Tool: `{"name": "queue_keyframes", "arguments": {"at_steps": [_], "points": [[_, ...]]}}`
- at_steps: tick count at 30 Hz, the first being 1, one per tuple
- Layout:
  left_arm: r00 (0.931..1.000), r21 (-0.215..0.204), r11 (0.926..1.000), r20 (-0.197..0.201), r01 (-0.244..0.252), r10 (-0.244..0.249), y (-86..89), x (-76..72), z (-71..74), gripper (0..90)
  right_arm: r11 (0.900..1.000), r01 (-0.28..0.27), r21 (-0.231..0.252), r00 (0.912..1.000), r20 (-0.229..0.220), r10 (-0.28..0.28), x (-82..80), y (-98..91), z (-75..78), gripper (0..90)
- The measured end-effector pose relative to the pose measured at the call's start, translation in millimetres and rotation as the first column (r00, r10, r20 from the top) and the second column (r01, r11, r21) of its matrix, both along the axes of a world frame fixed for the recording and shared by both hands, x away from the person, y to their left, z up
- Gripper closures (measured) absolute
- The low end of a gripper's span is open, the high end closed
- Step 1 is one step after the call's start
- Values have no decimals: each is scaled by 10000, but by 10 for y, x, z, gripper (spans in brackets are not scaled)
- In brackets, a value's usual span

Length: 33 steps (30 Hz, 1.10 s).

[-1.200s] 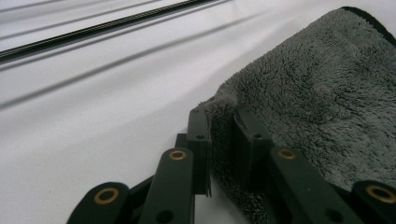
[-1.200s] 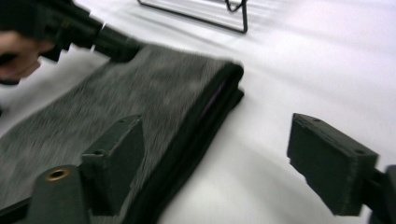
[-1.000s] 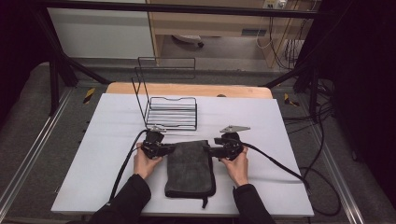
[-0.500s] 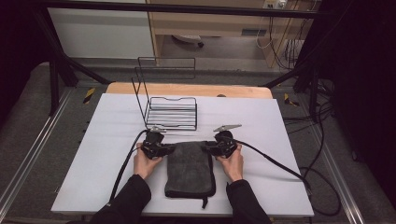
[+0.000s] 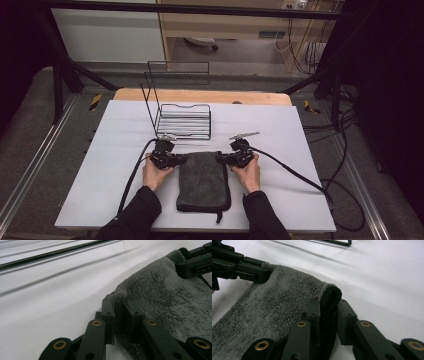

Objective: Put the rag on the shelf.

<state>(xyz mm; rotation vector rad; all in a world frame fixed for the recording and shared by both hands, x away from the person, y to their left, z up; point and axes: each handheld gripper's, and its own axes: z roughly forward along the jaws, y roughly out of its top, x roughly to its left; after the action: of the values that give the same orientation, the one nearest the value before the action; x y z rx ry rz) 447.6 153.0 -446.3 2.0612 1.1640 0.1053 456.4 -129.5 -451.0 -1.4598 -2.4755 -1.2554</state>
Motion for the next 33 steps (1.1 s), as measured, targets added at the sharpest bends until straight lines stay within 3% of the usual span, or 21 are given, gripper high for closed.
{"name": "queue_keyframes", "arguments": {"at_steps": [7, 20, 33], "points": [[10000, -236, 9997, 36, -86, 87, 21, -11, 31, 813, 9999, 58, 108, 10000, 22, -58, -10, -15, 38, 781], [9966, -1281, 9916, 815, 192, -88, 147, -166, 270, 814, 9964, -117, 835, 9938, 1114, 24, -212, -85, 295, 782], [9826, -1960, 9795, 1853, 464, -94, 213, -391, 467, 813, 9878, -290, 1532, 9699, 2434, -93, -463, -141, 482, 782]]}}
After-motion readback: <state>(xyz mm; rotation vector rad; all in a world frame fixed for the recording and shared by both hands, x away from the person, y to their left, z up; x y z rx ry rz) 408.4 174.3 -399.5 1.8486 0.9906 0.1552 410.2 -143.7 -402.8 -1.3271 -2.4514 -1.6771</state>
